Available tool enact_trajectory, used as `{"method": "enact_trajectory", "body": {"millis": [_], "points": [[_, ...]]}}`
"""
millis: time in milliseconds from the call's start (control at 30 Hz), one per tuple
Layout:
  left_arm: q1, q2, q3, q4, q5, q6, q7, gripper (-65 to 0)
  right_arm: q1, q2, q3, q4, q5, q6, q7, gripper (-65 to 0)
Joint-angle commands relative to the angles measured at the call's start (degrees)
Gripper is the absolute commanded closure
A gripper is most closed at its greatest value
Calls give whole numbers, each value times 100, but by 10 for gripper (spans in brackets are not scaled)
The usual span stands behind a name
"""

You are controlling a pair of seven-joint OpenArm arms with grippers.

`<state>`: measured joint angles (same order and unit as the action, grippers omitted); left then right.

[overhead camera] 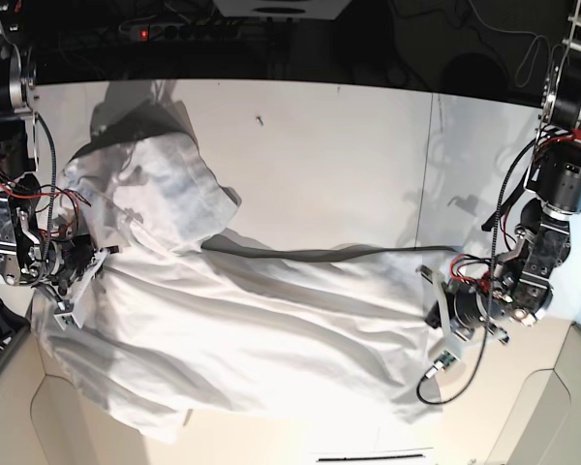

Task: Layout the t-shirt on the table in an organized manner, then fold the t-shirt properly
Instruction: 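Pull the held shirt edge with the left gripper to stretch the shirt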

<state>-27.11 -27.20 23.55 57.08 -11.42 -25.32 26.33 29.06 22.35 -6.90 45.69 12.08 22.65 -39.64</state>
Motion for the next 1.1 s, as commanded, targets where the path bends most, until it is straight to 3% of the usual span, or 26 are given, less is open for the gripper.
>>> {"method": "enact_trajectory", "body": {"millis": [0, 100, 267, 367, 767, 1067], "points": [[-120, -153, -37, 291, 24, 68, 111, 0, 90, 66, 7, 26, -74, -39, -68, -36], [20, -332, -37, 894, -44, 68, 715, 0, 90, 66, 7, 26, -72, -39, -66, -36], [330, -566, -37, 1705, -741, 61, 1982, 0, 90, 66, 7, 26, -74, -39, -68, -36], [542, -658, -37, 2055, -975, 44, 2472, 0, 90, 68, 7, 26, -72, -39, -66, -36], [1172, -728, -37, 2964, -1108, 4, 3388, 0, 92, 68, 7, 26, -72, -39, -66, -36], [1488, -1047, -37, 3187, -1128, 0, 3536, 0, 92, 68, 7, 26, -70, -37, -48, -36]]}}
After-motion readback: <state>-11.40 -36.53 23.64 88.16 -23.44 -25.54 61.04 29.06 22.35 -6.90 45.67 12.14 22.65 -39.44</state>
